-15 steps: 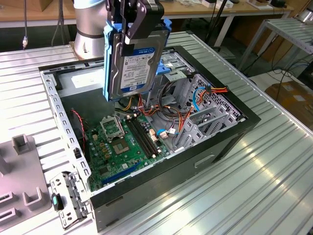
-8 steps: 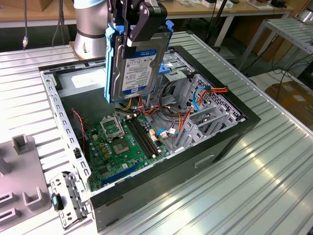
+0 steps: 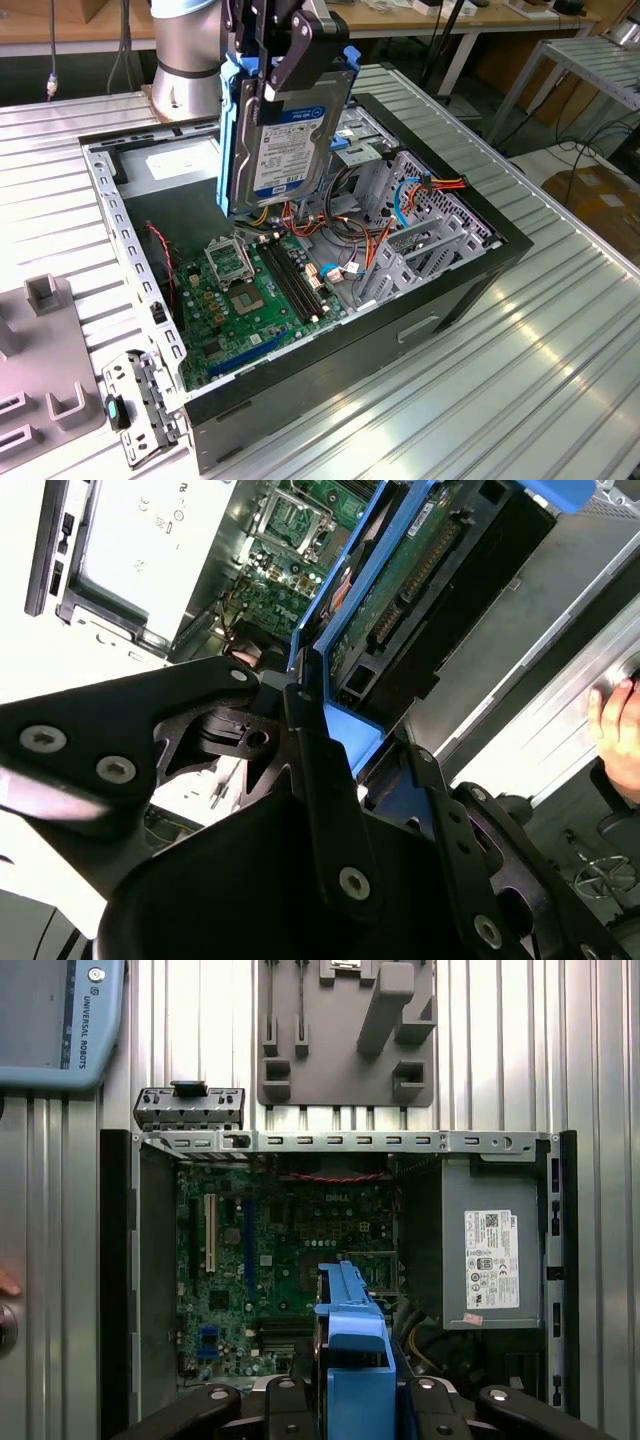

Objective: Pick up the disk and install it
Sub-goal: 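Insert the disk into the insertion slot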

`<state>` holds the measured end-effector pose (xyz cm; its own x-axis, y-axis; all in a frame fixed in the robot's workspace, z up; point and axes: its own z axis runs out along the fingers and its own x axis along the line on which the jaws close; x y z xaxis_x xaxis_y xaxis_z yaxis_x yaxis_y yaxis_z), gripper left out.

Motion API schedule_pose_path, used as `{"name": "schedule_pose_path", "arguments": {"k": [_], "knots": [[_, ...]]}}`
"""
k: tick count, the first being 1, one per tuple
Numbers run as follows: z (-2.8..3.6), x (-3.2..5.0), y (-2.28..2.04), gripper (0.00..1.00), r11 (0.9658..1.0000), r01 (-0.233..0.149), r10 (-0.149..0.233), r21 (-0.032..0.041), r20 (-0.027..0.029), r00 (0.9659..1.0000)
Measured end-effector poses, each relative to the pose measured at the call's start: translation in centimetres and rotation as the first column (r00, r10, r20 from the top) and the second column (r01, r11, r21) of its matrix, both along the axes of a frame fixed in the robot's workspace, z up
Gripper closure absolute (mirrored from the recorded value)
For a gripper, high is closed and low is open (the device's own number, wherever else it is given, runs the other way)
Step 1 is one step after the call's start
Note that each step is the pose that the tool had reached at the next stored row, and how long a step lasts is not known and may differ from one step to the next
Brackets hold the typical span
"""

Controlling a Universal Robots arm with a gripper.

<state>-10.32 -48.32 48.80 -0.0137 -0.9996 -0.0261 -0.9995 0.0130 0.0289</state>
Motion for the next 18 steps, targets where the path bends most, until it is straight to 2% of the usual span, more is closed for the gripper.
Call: {"name": "schedule_pose_path", "arguments": {"k": [10, 15, 18], "knots": [[-0.03, 0.21, -0.04, 0.63, 1.0000, 0.000, 0.000, -0.0001, 0.0000, 1.0000], [-0.17, 1.27, -0.05, 0.63, 1.0000, 0.000, 0.000, -0.0022, -0.0001, 1.0000], [-0.37, 2.72, -0.04, 0.63, 1.0000, 0.000, 0.000, -0.0030, 0.0000, 1.0000]]}}
